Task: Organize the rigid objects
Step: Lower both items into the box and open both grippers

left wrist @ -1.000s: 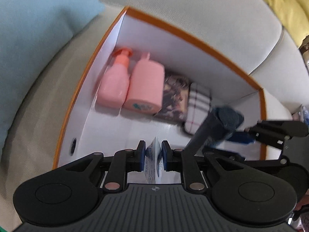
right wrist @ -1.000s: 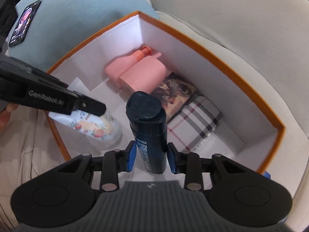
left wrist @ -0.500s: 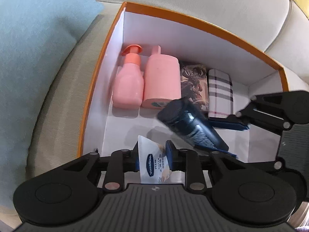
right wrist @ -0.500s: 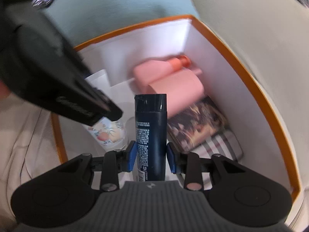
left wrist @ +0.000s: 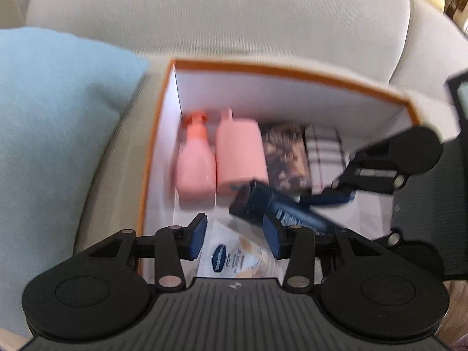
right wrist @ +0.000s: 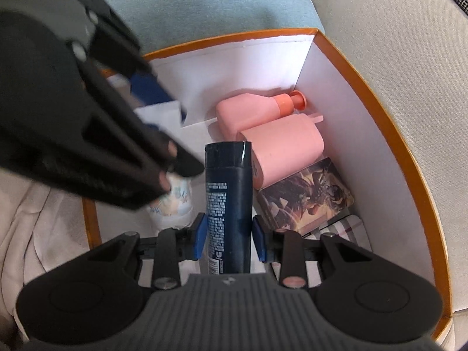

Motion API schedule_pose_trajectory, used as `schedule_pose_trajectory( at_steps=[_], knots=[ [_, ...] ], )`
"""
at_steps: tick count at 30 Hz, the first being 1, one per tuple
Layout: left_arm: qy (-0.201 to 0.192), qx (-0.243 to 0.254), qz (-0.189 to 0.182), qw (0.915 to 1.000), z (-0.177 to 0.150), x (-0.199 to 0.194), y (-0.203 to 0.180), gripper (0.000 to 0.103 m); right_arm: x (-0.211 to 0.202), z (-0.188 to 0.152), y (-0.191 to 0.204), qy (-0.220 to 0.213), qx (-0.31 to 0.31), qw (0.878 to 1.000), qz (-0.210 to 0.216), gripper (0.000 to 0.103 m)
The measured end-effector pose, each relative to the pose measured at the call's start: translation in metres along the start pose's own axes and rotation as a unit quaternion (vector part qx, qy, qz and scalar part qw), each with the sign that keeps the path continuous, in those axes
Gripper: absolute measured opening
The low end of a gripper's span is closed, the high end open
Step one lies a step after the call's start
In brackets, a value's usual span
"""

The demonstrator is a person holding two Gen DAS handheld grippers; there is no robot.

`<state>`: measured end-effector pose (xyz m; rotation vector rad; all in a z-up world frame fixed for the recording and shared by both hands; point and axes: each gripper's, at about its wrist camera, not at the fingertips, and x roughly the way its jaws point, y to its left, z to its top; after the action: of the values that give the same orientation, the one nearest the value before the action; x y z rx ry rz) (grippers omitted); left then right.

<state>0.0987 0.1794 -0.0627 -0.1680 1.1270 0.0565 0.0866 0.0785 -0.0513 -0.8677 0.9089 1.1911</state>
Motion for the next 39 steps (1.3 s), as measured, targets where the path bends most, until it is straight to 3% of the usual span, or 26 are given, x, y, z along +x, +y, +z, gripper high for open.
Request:
schedule_pose_trajectory(
  at_steps=[2,9,12,14,18,29,39],
  knots=[
    [-0.015,-0.016,-0.015,0.9997,0.001,-0.007,0.005,0.052,0.0,-0.001,0.001,-0.002,-0.001,1.0,0.001,0.034],
    [-0.021,-0.055,-0.005,0.9982,0.002,-0.015,0.015,0.03,0.004,0.005,0.012,-0.004,-0.049,0.999,-0.002,0.034],
    [-0.028,-0.09,0.0,0.9955,0.001,-0.018,0.024,0.03,0.009,0.012,0.017,-0.001,-0.076,0.997,-0.01,0.034],
    [-0.037,-0.091,0.011,0.9951,0.002,-0.018,0.025,0.03,0.012,0.017,0.019,0.0,-0.088,0.996,-0.012,0.034],
    [-0.065,-0.106,0.0,0.9922,0.002,-0.024,0.036,0.03,0.017,0.026,0.022,-0.003,-0.097,0.995,-0.01,0.034],
    [-0.046,-0.138,-0.023,0.989,-0.004,-0.017,0.048,0.028,0.03,0.041,0.035,-0.018,-0.153,0.988,-0.019,0.034],
    [-0.041,-0.14,-0.034,0.9887,-0.008,-0.018,0.047,0.028,0.035,0.043,0.037,-0.029,-0.138,0.99,-0.029,0.034]
  ],
)
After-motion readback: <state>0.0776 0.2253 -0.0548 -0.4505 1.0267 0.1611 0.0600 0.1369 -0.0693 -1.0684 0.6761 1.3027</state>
